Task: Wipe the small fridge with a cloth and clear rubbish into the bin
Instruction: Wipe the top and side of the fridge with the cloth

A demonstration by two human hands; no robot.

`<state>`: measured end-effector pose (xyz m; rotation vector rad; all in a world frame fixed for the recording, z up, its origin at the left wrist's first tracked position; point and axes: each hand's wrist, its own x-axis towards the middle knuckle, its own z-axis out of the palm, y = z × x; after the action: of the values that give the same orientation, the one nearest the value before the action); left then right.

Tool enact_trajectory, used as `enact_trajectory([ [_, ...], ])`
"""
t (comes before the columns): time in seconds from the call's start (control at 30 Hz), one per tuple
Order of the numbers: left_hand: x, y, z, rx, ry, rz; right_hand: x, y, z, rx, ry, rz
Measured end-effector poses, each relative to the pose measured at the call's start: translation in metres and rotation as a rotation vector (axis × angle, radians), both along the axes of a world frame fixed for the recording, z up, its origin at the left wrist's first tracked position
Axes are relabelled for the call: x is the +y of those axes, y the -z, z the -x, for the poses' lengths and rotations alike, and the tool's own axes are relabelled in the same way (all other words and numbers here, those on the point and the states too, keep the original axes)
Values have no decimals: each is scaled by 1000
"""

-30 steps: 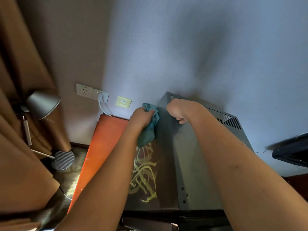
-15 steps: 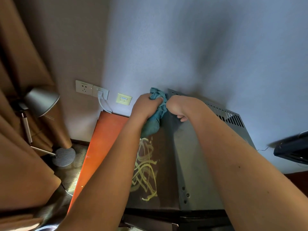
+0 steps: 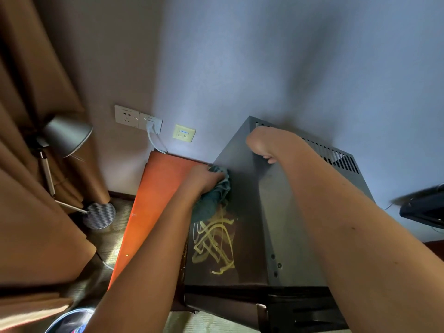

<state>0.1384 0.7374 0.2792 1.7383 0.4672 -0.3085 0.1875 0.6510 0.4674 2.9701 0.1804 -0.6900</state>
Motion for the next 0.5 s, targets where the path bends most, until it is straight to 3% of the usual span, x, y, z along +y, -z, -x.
enact_trajectory([
  [0.2, -4, -45, -8, -241, -125, 159, -8, 10, 5, -84, -3, 7],
  [0.27, -7, -37, -2, -231, -128, 146, -16, 15, 6, -124, 25, -26],
  [0.4, -12, -4, 20, -72, 4, -89, -31, 27, 8, -124, 63, -120],
  [0.5, -13, 3, 40, 23, 58, -93, -39, 35, 12, -202, 1, -125],
])
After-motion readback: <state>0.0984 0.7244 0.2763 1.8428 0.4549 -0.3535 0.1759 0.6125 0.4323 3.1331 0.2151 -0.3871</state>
